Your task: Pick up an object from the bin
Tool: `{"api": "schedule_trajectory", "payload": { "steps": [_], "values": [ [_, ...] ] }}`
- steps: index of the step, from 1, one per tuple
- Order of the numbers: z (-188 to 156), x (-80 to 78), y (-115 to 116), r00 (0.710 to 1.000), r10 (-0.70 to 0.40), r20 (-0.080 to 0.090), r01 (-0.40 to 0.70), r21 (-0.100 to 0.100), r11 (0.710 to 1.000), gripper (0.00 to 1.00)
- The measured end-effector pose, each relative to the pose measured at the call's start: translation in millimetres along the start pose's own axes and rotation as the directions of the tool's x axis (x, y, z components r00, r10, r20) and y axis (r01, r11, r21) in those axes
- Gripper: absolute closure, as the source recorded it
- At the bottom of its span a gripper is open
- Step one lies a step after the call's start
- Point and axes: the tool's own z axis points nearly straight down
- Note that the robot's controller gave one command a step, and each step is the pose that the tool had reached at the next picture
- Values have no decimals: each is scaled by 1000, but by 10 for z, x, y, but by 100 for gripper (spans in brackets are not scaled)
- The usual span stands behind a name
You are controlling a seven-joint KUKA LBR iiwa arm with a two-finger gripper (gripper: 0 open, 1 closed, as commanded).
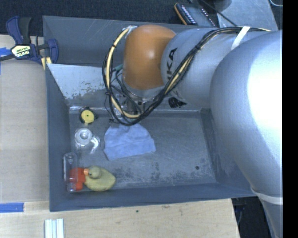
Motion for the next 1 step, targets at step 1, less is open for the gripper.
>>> {"api": "schedule_trajectory", "payload": {
  "steps": [1],
  "values": [
    [0, 0, -1, 1000, 0, 0, 0, 0, 1000, 100]
  ]
}}
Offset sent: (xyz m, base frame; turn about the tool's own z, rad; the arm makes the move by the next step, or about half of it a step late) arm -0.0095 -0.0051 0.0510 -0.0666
